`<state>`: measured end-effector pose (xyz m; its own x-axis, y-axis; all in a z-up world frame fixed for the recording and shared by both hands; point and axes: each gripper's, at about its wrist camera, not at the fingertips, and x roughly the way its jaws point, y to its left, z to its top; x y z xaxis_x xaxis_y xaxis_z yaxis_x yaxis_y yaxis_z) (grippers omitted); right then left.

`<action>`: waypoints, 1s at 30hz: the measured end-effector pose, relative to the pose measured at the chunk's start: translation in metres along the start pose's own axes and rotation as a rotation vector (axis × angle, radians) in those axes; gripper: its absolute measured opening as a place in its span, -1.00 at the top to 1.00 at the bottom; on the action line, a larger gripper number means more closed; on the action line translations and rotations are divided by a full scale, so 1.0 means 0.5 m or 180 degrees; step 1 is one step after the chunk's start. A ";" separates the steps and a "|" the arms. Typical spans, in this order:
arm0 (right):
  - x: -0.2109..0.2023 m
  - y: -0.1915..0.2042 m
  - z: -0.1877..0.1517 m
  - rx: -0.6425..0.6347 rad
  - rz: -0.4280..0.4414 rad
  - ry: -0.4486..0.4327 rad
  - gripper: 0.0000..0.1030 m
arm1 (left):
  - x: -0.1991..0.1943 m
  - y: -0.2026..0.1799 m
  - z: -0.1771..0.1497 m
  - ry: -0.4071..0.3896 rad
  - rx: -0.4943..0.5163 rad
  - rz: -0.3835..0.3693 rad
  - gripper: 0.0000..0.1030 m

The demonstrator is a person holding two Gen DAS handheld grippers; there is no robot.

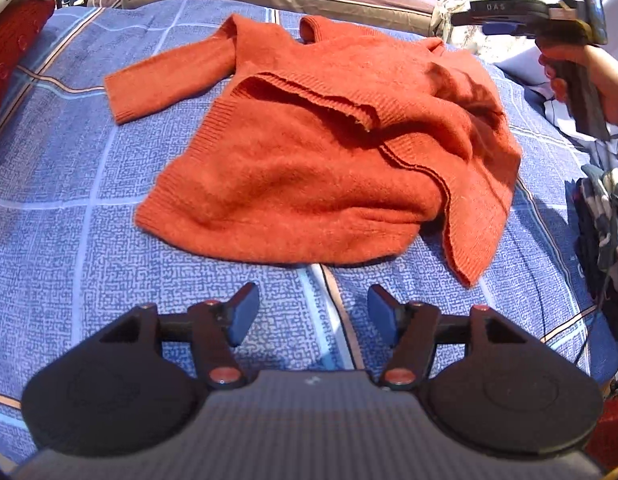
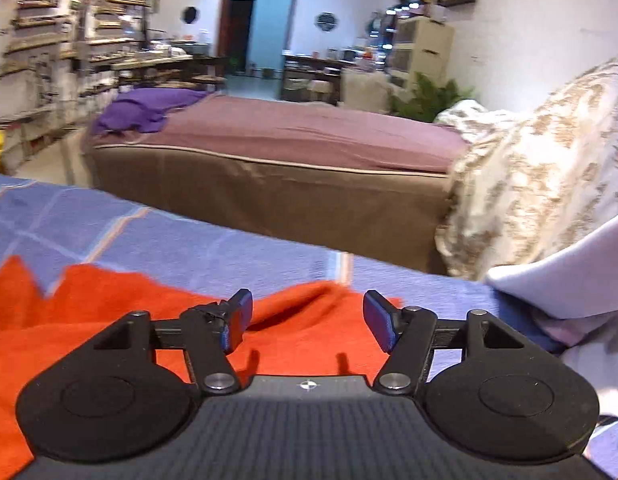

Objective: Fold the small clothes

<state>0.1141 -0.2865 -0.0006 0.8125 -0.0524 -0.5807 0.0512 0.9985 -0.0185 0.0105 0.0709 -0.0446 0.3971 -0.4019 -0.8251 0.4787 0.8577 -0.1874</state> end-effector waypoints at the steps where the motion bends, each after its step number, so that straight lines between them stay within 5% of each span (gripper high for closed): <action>1: -0.016 0.034 -0.010 -0.0015 0.0270 0.0016 -0.98 | -0.001 0.000 0.000 -0.0004 -0.0001 0.0008 -0.15; 4: -0.071 0.158 -0.055 -0.0245 0.0981 0.0043 -1.00 | -0.005 0.001 -0.003 -0.0010 -0.0040 0.0013 -0.17; 7: -0.106 0.253 -0.092 -0.0638 0.1283 -0.0029 -1.00 | -0.014 0.003 -0.010 -0.0017 -0.0048 0.0053 -0.21; 9: -0.119 0.305 -0.114 -0.1069 0.1268 -0.0158 -1.00 | -0.021 0.004 -0.018 -0.0013 -0.0045 0.0100 -0.24; 12: -0.103 0.359 -0.144 -0.1826 0.0851 -0.0277 -1.00 | -0.029 0.010 -0.030 0.0009 -0.0069 0.0153 -0.26; 14: -0.078 0.360 -0.153 -0.1944 0.0663 -0.0179 -1.00 | -0.037 0.014 -0.037 0.0009 -0.0096 0.0177 -0.26; 16: -0.059 0.342 -0.156 -0.1893 0.0604 -0.0022 -0.82 | -0.044 0.018 -0.042 -0.0005 -0.0121 0.0202 -0.27; 17: -0.061 0.333 -0.157 -0.1797 0.0604 0.0057 -0.41 | -0.048 0.020 -0.044 -0.0018 -0.0137 0.0215 -0.30; 18: -0.066 0.317 -0.156 -0.1662 0.0618 0.0094 0.47 | -0.050 0.024 -0.047 -0.0030 -0.0157 0.0226 -0.32; 23: -0.145 0.234 -0.158 -0.1172 0.0657 0.0013 0.61 | -0.052 0.026 -0.046 -0.0043 -0.0189 0.0246 -0.36; 30: -0.316 0.086 -0.171 -0.0232 0.1075 0.0137 0.60 | -0.059 0.016 -0.034 -0.0089 -0.0103 0.0274 -0.36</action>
<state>-0.0617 -0.2339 0.0207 0.7511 0.2802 -0.5978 -0.2592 0.9579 0.1232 -0.0104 0.0951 -0.0309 0.4576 -0.3347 -0.8238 0.4165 0.8992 -0.1341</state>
